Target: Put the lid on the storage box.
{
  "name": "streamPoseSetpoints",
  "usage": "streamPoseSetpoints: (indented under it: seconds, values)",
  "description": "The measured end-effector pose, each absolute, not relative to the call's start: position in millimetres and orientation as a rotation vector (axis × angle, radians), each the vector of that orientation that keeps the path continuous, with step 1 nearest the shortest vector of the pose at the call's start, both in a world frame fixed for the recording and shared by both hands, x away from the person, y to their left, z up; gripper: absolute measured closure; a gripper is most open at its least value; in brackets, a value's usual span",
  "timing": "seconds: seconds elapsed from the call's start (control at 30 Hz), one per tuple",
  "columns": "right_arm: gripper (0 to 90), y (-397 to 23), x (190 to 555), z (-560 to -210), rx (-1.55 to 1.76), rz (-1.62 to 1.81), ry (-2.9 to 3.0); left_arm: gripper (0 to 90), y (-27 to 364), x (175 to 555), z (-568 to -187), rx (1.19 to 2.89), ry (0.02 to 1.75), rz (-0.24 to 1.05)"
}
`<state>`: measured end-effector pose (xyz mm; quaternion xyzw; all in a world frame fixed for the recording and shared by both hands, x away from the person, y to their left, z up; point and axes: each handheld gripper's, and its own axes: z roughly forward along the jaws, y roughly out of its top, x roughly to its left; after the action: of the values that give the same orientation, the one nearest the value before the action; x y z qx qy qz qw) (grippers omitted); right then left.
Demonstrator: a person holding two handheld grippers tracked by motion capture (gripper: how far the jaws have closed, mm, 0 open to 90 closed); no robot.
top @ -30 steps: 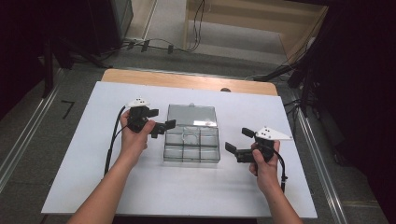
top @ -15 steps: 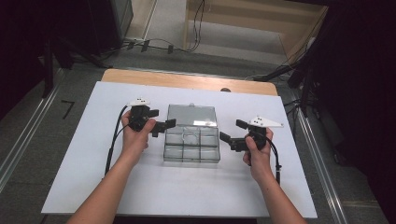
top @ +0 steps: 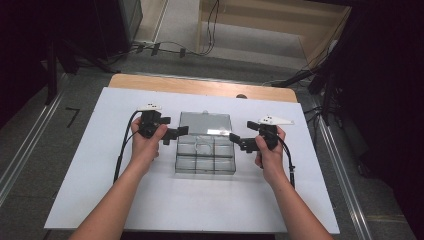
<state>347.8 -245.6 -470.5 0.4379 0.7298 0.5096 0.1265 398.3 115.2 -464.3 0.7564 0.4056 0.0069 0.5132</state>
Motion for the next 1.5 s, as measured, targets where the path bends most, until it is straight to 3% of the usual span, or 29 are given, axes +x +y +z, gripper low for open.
streamPoseSetpoints:
  seconds: [0.97, 1.3, 1.5]
  values:
    - [0.0, -221.7, 399.4, -493.0, 1.449, 1.479, 2.195, 0.0, 100.3, 427.0, -484.2, 1.838, 1.107, -0.066]
    - [0.0, -219.1, 408.8, -502.3, 1.574, 1.47, 2.188, 10.9, 93.6, 430.6, -492.4, 1.866, 1.181, -0.037]
    - [4.7, -219.2, 412.3, -509.7, 1.664, 1.455, 2.188, 21.6, 89.9, 432.7, -493.4, 1.87, 1.209, -0.038]
